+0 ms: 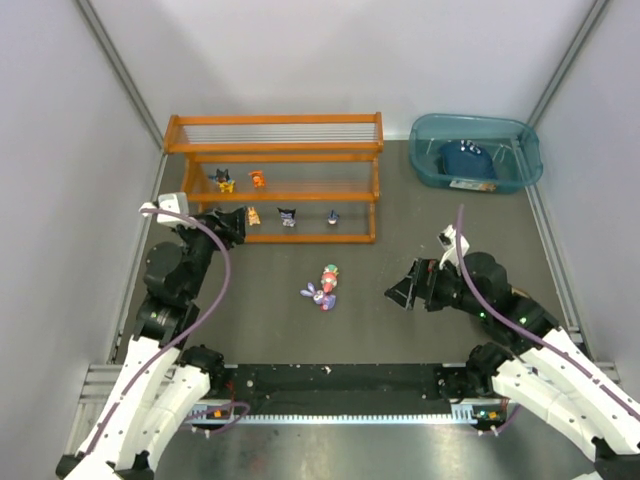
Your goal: Place and organize the plastic toys onto the shelf
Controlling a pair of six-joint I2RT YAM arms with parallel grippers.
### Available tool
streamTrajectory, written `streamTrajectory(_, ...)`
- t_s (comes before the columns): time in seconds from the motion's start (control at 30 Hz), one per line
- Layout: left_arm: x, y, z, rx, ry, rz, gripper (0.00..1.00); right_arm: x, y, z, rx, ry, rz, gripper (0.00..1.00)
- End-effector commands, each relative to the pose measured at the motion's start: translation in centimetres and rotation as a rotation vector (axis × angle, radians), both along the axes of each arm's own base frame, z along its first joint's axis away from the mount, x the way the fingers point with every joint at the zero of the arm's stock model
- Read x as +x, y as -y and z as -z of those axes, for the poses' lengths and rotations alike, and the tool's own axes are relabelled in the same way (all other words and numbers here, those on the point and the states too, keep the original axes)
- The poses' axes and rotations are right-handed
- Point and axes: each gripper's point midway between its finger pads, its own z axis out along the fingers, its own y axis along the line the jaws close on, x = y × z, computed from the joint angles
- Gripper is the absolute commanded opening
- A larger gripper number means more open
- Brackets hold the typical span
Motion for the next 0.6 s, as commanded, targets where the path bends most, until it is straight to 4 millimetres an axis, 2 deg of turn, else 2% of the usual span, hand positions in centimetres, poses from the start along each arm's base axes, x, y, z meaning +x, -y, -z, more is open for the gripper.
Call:
streamTrajectory(0.0,-1.8,-1.4,1.2,0.036,-0.151,-0.049,0.75,1.4,-0.3,-0.4,-0.004,0.029,0.021,0.96)
streamTrajectory(0.13,-2.5,-0.2,1.9,0.067,-0.172,0.034,0.78,1.7,-1.8,0.1,0.015,0.018,-0.039,0.96)
streamTrajectory(0.33,-3.5,1.3,3.2,0.064,-0.163,0.130,0.78,3.4,-4.1,1.4,0.031,-0.020,-0.070,0.93)
streamTrajectory(0.37,-3.7,1.5,3.5,0.069,-0.164,0.146,0.79,3.6,-4.5,2.3,0.016,-0.049,-0.071,0.93)
streamTrajectory(0.43,-4.0,1.8,4.0,0.078,-0.177,0.168,0.89,4.0,-5.7,2.1,0.025,-0.047,-0.086,0.93)
streamTrajectory(0.5,-4.3,2.0,4.0,0.076,-0.179,0.180,0.94,4.2,-6.8,3.3,-0.015,-0.074,-0.096,0.93)
streamTrajectory(0.53,-4.4,2.0,4.1,0.081,-0.180,0.186,0.99,4.3,-7.7,3.0,-0.024,-0.063,-0.108,0.93)
streamTrajectory(0.57,-4.5,1.9,4.3,0.087,-0.188,0.182,0.99,4.7,-8.3,2.9,-0.020,-0.062,-0.105,0.93)
